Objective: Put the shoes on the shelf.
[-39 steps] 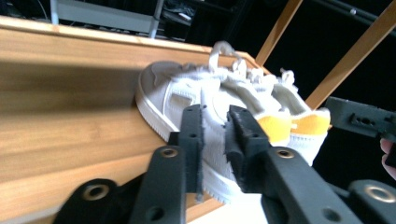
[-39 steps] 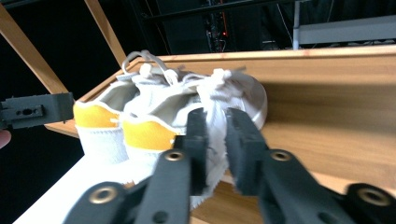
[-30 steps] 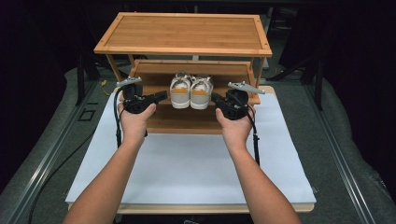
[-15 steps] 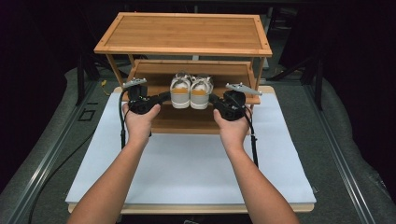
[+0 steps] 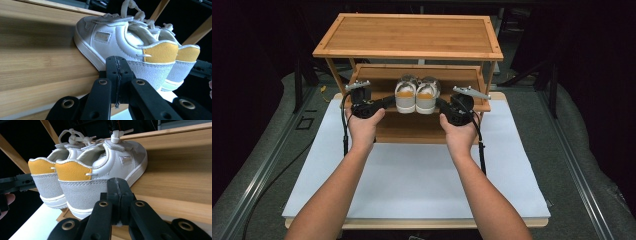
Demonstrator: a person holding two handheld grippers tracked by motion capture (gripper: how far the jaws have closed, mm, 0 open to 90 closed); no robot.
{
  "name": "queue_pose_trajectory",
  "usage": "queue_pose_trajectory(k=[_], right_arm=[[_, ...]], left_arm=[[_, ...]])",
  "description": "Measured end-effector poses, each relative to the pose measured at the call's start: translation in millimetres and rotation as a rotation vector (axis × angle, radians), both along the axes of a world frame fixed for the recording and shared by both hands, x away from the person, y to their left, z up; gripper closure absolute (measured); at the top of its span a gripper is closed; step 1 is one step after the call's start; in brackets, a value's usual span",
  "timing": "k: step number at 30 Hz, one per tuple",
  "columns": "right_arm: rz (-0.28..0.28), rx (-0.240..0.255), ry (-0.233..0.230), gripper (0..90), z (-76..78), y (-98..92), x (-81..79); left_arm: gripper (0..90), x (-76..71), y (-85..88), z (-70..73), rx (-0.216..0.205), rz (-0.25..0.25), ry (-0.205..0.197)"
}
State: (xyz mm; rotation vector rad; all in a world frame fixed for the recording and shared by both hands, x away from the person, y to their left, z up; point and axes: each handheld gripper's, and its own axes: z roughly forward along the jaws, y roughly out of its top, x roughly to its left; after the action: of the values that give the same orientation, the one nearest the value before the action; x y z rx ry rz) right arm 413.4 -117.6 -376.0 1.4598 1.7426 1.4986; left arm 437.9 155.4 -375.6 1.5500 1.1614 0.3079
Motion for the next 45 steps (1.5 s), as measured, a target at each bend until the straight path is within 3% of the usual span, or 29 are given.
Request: queue_pose_trajectory(k=[5, 7, 15, 19, 20, 22, 38, 45], right_arm=[[0.01, -0.006, 0.027, 90.0, 1.8, -1.7, 8.1], [-0.01, 0.002, 0.013, 90.0, 1.1, -0.1, 12.7], [-0.009, -0.004, 0.029, 90.0, 1.1, -0.3, 23.2], [-0.026, 0.006, 0.017, 90.0, 0.0, 0.6, 28.6], [0.0, 0.0, 0.035, 90.0, 1.1, -0.9, 29.1], [-0.028, -0.007, 0.023, 90.0, 0.8, 0.7, 31.2], [-0.049, -0.008, 0.016, 90.0, 0.1, 3.0, 37.1], [-0.052, -0.031, 0.044, 90.0, 2.4, 4.1, 39.5]], left_arm=[[89.7, 7.9, -1.8, -0.3, -0.01, 0.01, 0.006], [89.7, 11.1, -2.5, 0.1, -0.004, 0.013, 0.008], [89.7, 23.9, -3.5, 1.0, 0.014, 0.019, 0.011], [89.7, 28.1, -3.1, -0.7, -0.005, 0.022, 0.016], [89.7, 28.4, -3.6, -0.9, -0.007, 0.023, 0.015], [89.7, 29.3, -4.5, -0.6, 0.004, 0.025, 0.01], [89.8, 33.8, -7.1, 0.3, 0.014, 0.04, 0.019], [89.8, 37.5, -6.6, -1.3, 0.0, 0.04, 0.02]])
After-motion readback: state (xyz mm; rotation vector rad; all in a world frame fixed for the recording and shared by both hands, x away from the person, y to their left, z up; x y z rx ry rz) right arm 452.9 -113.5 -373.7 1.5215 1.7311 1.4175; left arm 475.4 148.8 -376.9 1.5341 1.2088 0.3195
